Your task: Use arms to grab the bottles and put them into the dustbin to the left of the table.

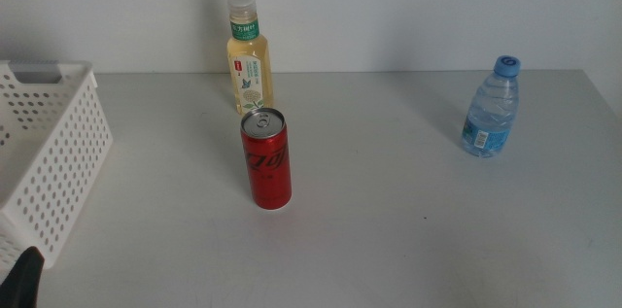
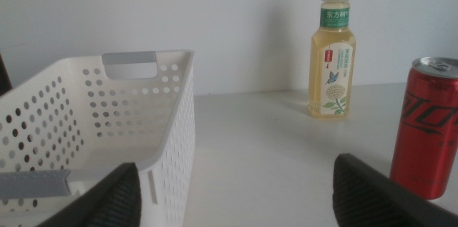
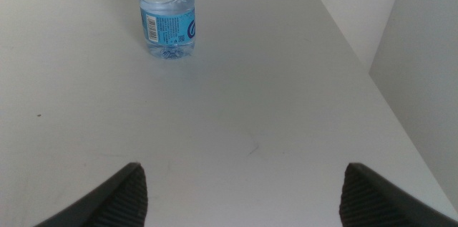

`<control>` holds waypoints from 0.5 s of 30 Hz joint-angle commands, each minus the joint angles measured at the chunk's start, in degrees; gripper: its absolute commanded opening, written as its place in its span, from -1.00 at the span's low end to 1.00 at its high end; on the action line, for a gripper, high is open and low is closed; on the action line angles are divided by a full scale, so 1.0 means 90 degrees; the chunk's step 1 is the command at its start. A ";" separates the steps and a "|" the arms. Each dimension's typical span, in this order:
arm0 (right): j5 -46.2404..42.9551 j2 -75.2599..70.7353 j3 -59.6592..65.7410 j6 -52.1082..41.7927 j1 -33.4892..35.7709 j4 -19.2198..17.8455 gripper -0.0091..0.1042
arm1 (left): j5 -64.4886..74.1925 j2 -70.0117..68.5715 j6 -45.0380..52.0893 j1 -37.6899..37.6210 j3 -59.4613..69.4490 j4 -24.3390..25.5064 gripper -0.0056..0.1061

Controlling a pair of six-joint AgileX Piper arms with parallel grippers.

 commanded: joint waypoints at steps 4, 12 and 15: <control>-0.0454 -0.0138 -0.0058 -0.0071 0.0008 -0.0015 0.83 | -0.1170 0.0832 -0.0222 -0.0057 0.0013 -0.0071 0.72; -0.0454 -0.0138 -0.0058 -0.0074 0.0008 -0.0015 0.83 | -0.3016 0.2357 -0.0189 -0.0776 0.0007 -0.0065 0.72; -0.0454 -0.0138 -0.0058 -0.0074 0.0008 -0.0015 0.83 | -0.3704 0.3035 -0.0189 -0.1229 0.0007 -0.0126 0.72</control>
